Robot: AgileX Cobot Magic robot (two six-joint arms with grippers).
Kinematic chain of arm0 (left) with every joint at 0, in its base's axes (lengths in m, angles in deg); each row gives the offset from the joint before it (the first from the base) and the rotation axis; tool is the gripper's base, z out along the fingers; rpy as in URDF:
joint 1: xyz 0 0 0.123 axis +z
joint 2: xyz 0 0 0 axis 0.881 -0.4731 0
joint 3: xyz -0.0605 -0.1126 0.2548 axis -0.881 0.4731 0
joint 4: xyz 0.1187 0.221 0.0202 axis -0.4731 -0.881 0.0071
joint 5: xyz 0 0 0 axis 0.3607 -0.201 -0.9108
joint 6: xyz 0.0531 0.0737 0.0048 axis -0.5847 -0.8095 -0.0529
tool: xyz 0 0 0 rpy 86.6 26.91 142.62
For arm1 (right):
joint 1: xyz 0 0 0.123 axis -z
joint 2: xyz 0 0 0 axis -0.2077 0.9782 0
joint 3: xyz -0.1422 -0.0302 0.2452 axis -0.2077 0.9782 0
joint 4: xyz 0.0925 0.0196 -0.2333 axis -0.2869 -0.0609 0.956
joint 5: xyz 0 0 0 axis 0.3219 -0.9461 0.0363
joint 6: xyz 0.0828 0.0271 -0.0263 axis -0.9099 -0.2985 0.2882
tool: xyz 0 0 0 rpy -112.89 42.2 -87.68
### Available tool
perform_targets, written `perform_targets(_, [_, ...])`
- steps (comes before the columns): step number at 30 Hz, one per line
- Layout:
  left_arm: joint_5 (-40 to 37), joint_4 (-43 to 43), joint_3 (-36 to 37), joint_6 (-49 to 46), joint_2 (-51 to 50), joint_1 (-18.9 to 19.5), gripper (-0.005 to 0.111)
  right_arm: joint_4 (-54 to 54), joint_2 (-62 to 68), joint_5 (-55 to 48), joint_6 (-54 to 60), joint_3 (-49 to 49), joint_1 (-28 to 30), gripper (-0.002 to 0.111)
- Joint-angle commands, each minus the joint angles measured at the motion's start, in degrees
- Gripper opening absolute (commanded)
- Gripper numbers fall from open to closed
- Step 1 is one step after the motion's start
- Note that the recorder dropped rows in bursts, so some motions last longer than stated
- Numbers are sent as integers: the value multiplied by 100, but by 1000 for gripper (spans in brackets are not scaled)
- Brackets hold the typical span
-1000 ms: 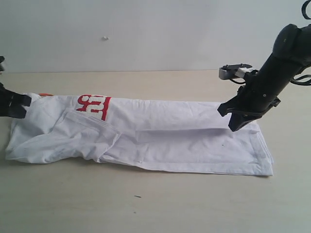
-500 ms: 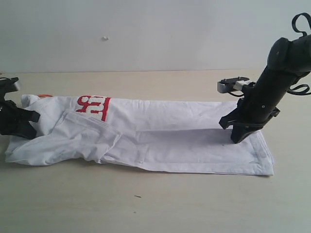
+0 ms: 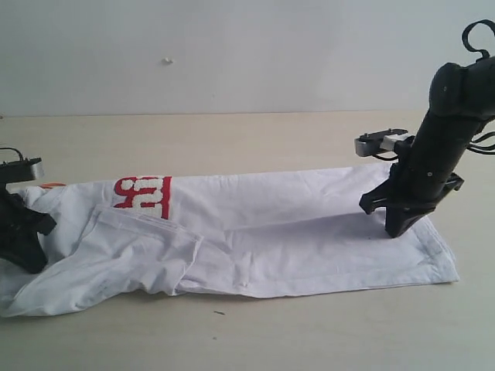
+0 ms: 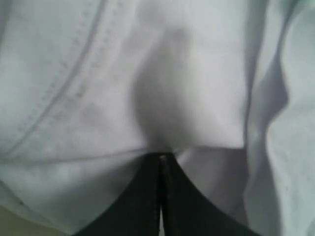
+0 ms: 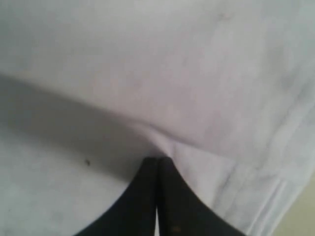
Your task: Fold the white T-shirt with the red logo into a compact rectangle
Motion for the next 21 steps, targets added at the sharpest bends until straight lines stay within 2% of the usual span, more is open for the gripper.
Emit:
perform_targets(1, [471, -94, 57, 150, 436, -92, 0, -89, -345, -108, -13, 21, 26, 0])
perform_targets(9, [1488, 613, 57, 81, 1157, -80, 0, -1466, -983, -32, 686, 21, 26, 0])
perform_targets(12, [1430, 853, 57, -180, 1010, -80, 1, -1808, -1058, 30, 883, 21, 26, 0])
perform_targets(15, [1688, 859, 57, -180, 729, -80, 7, -1834, -1058, 72, 919, 21, 26, 0])
perform_targets(21, [2796, 704, 57, -126, 310, -59, 11, -1834, -1058, 210, 919, 21, 26, 0])
